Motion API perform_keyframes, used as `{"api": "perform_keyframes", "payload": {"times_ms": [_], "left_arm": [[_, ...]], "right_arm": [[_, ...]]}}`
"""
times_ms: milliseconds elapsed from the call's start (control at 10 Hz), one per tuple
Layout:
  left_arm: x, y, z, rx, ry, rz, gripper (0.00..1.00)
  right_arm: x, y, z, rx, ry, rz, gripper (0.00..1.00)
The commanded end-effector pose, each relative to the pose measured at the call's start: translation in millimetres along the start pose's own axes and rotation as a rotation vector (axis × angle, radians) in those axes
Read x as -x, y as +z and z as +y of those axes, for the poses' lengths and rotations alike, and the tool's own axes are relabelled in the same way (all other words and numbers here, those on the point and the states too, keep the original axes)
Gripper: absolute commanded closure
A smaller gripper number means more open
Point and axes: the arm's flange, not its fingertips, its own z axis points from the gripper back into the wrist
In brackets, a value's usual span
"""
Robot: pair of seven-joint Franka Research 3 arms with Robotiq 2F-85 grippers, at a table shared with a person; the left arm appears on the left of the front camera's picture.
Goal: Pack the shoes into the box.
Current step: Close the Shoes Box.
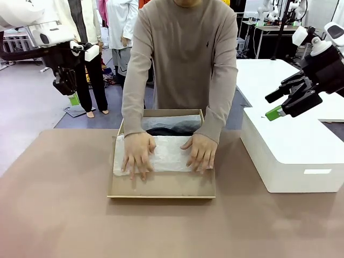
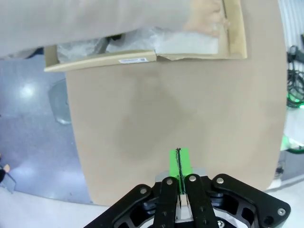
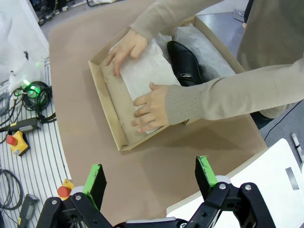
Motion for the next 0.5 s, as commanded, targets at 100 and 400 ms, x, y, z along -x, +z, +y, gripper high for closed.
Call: {"api": "perform_keyframes", "payload": {"times_ms": [100,400], "left_arm": [[0.0,-1.9,1.0,-0.004,-0.038,0.006,1.00],[0.0,-1.9,1.0,-0.004,-0.038,0.006,1.00]], "right_arm": [[-0.3,-0.5,-3.7,-0.012,0.023,-0.031,0.00],[-0.3,-0.5,-3.7,-0.012,0.023,-0.031,0.00]]}}
